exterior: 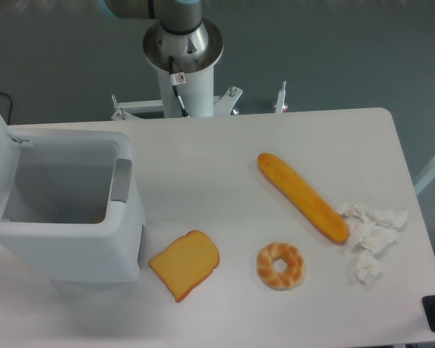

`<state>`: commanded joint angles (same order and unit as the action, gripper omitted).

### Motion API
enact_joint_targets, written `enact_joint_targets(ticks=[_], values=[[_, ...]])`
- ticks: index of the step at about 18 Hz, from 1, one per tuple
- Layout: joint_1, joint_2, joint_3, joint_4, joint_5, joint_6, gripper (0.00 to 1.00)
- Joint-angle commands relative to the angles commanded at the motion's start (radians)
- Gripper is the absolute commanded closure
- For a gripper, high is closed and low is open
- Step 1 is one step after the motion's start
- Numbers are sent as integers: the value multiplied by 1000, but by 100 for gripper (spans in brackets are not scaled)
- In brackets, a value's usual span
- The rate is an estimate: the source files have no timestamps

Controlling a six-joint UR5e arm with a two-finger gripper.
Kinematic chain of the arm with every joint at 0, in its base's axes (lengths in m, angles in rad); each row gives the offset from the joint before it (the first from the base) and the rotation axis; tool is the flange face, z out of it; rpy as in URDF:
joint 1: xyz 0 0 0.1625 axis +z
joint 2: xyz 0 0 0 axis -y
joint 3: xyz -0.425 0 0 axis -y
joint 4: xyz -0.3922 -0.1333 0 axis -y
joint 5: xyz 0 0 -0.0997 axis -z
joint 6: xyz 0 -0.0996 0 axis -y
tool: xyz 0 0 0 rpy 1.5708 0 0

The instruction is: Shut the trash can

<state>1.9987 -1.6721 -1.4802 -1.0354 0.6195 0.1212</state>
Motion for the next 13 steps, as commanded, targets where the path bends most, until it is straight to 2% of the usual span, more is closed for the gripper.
enact_joint_targets(ticks=[5, 8, 13], values=[[48, 9, -8, -2, 61, 0, 0], [61, 11, -12, -2, 153, 6, 0], [97, 11, -20, 0, 224, 15, 0]])
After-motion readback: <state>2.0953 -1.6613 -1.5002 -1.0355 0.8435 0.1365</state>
